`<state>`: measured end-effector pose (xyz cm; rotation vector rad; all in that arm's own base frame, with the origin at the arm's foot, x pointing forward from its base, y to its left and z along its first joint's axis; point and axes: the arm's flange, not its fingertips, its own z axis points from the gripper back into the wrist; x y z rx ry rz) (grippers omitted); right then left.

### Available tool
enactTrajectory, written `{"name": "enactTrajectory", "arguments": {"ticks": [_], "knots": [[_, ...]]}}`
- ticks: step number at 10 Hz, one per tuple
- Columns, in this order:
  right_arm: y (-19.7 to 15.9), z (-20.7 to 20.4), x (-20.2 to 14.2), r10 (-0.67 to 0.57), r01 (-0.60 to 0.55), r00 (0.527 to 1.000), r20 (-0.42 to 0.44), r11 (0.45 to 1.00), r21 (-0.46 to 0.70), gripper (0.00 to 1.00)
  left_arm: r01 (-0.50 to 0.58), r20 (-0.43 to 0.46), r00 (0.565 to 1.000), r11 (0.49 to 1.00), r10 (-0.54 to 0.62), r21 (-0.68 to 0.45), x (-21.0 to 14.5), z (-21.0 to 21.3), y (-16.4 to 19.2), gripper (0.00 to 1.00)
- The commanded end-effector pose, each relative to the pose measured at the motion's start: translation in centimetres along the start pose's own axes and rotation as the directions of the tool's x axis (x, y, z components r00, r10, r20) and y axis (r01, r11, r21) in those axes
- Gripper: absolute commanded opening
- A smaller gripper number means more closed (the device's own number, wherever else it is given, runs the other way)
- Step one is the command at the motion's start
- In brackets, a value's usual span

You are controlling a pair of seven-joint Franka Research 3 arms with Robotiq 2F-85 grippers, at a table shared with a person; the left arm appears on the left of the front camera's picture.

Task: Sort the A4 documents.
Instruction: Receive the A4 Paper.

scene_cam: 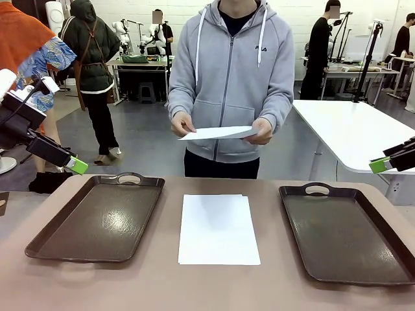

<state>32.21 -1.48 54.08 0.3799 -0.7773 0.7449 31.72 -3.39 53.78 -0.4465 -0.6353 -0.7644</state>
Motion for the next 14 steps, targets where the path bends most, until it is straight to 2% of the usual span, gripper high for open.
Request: {"name": "enactTrajectory", "arguments": {"ticks": [1, 14], "knots": [[-0.05, -0.22, 0.00, 0.000, 0.000, 1.000, 0.003, 1.000, 0.009, 1.00, 0.003, 0.013, 1.000, 1.000, -0.002, -0.013, 0.03, 0.02, 0.05, 1.00], [-0.05, -0.22, 0.00, 0.000, 0.000, 1.000, 0.003, 1.000, 0.009, 1.00, 0.003, 0.013, 1.000, 1.000, -0.002, -0.013, 0.03, 0.02, 0.05, 1.00]]}}
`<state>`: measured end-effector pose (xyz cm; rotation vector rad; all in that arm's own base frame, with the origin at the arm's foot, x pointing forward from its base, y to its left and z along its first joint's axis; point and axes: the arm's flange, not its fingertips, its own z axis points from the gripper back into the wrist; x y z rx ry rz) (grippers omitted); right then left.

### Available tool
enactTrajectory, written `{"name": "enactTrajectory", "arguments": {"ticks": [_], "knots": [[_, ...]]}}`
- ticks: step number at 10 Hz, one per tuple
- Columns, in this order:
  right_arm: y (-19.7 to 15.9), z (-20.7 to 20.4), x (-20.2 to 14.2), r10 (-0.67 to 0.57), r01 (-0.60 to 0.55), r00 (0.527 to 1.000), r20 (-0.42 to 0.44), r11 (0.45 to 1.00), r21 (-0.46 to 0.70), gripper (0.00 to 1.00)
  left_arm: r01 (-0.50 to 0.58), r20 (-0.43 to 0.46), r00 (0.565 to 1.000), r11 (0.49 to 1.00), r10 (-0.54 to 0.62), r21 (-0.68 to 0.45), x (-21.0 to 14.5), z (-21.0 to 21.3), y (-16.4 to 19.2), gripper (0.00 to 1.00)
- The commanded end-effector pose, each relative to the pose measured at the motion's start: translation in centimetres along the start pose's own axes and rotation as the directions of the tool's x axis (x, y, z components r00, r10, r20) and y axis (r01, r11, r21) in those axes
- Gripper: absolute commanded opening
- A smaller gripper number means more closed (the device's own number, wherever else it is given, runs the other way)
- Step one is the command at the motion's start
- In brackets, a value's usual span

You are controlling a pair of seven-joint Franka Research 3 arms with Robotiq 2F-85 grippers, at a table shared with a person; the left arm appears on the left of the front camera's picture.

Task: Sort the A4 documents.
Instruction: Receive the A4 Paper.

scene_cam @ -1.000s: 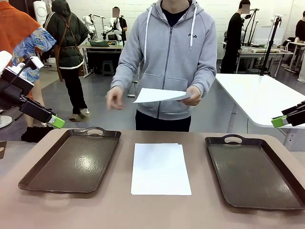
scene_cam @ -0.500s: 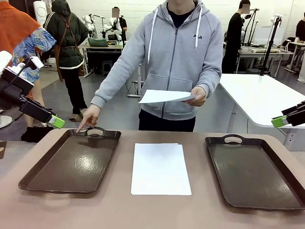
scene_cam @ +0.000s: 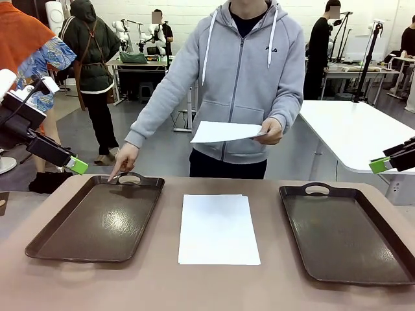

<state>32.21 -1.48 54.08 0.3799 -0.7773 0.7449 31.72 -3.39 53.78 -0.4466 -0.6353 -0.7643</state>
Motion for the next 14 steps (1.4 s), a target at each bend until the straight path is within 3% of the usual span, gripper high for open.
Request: {"name": "enactTrajectory", "arguments": {"ticks": [1, 6, 8, 10, 12, 14], "knots": [[0.0, -0.2, 0.0, 0.000, 0.000, 1.000, 0.003, 1.000, 0.009, 1.00, 0.003, 0.013, 1.000, 1.000, -0.002, -0.013, 0.0, 0.0, 0.1, 1.00], [0.0, -0.2, 0.0, 0.000, 0.000, 1.000, 0.003, 1.000, 0.009, 1.00, 0.000, 0.000, 1.000, 1.000, 0.000, 0.000, 0.0, 0.0, 0.0, 1.00], [0.0, -0.2, 0.0, 0.000, 0.000, 1.000, 0.003, 1.000, 0.009, 1.00, -0.145, 0.030, 0.989, 0.986, 0.148, -0.079, 1.4, -1.2, 1.4, 1.00], [0.0, -0.2, 0.0, 0.000, 0.000, 1.000, 0.003, 1.000, 0.009, 1.00, -0.259, 0.002, 0.965, 0.951, 0.263, -0.167, 3.8, -3.1, 3.1, 1.00], [0.0, -0.2, 0.0, 0.000, 0.000, 1.000, 0.003, 1.000, 0.009, 1.00, -0.407, -0.017, 0.905, 0.856, 0.424, -0.320, 6.4, -5.8, 6.1, 1.00], [0.0, -0.2, 0.0, 0.000, 0.000, 1.000, 0.003, 1.000, 0.009, 1.00, -0.547, -0.020, 0.809, 0.739, 0.588, -0.394, 8.9, -9.4, 9.3, 1.00]]}}
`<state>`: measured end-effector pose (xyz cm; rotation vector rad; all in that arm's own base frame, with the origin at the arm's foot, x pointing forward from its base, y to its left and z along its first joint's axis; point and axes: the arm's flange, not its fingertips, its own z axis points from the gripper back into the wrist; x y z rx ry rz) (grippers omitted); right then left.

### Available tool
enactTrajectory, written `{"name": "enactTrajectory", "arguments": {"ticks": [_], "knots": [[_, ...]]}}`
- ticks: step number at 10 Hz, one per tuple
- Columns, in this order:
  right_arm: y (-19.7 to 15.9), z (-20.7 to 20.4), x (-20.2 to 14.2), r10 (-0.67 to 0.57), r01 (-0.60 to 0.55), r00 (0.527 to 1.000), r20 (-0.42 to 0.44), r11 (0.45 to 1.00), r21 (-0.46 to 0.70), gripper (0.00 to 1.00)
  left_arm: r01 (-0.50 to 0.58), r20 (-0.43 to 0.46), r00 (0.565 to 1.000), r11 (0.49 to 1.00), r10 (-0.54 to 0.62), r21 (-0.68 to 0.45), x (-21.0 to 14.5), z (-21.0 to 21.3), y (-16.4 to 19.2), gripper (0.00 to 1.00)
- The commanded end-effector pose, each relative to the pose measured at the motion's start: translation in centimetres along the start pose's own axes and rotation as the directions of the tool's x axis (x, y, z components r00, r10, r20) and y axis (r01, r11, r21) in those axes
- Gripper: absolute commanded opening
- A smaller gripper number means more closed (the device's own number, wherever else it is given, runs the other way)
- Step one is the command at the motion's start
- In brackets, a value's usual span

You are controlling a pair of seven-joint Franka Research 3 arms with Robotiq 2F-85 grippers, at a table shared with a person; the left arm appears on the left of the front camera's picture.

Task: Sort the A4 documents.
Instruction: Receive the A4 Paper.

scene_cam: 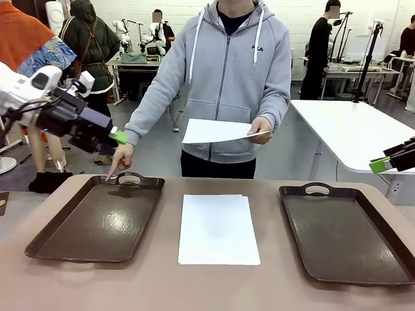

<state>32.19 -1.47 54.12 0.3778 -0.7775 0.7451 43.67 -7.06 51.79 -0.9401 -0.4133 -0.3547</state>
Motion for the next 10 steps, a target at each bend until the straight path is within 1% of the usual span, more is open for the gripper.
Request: {"name": "enactTrajectory", "arguments": {"ticks": [1, 2, 5, 7, 9, 10], "knots": [[-0.1, -0.2, 0.0, -0.001, 0.001, 1.000, 0.003, 1.000, 0.010, 1.00, -0.154, 0.060, 0.985, 0.980, 0.163, -0.124, 4.4, -2.3, 2.3, 1.00], [-0.1, -0.2, 0.0, -0.001, 0.001, 1.000, 0.003, 1.000, 0.010, 1.00, -0.225, 0.073, 0.969, 0.962, 0.238, -0.155, 5.8, -3.4, 3.1, 1.00], [-0.1, -0.2, 0.0, -0.001, 0.001, 1.000, 0.003, 1.000, 0.010, 1.00, -0.313, 0.064, 0.941, 0.928, 0.332, -0.203, 9.1, -6.5, 3.9, 1.00], [-0.1, -0.2, 0.0, -0.001, 0.001, 1.000, 0.003, 1.000, 0.010, 1.00, -0.374, 0.027, 0.920, 0.899, 0.390, -0.227, 10.1, -9.4, 4.6, 1.00], [-0.1, -0.2, 0.0, -0.001, 0.001, 1.000, 0.003, 1.000, 0.010, 1.00, -0.437, -0.044, 0.896, 0.863, 0.441, -0.255, 10.9, -12.3, 5.1, 1.00], [-0.1, -0.2, 0.0, -0.001, 0.001, 1.000, 0.003, 1.000, 0.010, 1.00, -0.456, -0.065, 0.888, 0.850, 0.456, -0.263, 11.0, -13.2, 5.2, 1.00]]}}
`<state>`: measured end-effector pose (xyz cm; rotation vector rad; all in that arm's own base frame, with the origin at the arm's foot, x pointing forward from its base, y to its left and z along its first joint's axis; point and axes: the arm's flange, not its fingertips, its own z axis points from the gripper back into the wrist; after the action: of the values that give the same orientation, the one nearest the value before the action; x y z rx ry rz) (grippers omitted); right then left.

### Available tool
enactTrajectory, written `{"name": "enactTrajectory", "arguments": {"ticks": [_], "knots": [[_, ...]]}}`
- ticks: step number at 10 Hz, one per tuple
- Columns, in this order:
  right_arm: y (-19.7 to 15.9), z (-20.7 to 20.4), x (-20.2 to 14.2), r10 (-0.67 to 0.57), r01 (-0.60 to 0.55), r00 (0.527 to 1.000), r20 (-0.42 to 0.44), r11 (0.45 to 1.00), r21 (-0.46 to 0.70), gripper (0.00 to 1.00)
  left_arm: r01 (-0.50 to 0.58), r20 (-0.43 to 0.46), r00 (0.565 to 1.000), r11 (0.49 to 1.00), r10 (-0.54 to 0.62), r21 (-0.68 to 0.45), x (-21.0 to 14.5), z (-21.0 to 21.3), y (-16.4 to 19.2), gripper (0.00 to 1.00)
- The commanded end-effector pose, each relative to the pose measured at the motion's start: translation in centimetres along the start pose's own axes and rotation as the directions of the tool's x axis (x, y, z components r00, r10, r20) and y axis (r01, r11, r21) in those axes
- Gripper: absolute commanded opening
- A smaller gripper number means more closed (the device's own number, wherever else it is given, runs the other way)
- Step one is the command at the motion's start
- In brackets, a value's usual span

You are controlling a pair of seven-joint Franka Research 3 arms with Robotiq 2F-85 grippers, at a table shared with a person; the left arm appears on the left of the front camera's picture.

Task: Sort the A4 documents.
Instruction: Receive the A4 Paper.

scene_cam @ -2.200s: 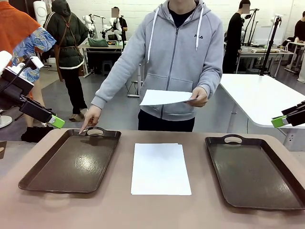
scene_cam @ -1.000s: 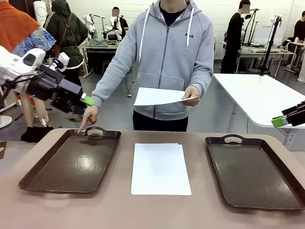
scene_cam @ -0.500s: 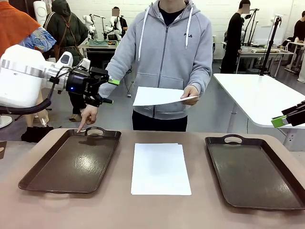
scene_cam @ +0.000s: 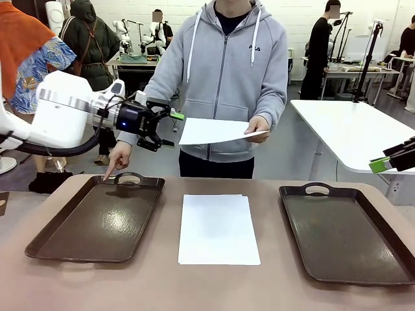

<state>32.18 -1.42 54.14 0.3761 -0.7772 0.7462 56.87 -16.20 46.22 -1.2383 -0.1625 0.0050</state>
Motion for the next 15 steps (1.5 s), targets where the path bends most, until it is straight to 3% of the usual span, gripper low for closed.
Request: {"name": "enactTrajectory", "arguments": {"ticks": [1, 3, 7, 10, 15], "knots": [[-0.1, -0.2, -0.1, -0.003, 0.003, 1.000, 0.004, 1.000, 0.011, 1.00, -0.051, -0.025, 0.998, 0.997, 0.050, -0.055, 1.5, -1.1, -0.1, 1.00], [-0.1, -0.2, -0.1, -0.003, 0.003, 1.000, 0.004, 1.000, 0.011, 1.00, -0.086, -0.052, 0.995, 0.986, 0.080, -0.145, 1.8, -2.0, 0.2, 1.00], [-0.1, -0.2, -0.1, -0.003, 0.003, 1.000, 0.004, 1.000, 0.011, 1.00, -0.124, -0.110, 0.988, 0.973, 0.104, -0.194, 1.7, -2.3, 0.7, 1.00], [-0.1, -0.2, -0.1, -0.003, 0.003, 1.000, 0.004, 1.000, 0.011, 1.00, -0.108, -0.152, 0.985, 0.975, 0.079, -0.196, 1.4, -2.6, 0.7, 0.69], [-0.1, -0.2, -0.1, -0.003, 0.003, 1.000, 0.004, 1.000, 0.011, 1.00, -0.077, -0.095, 0.994, 0.976, 0.058, -0.206, 1.6, -2.1, 0.8, 0.24]]}}
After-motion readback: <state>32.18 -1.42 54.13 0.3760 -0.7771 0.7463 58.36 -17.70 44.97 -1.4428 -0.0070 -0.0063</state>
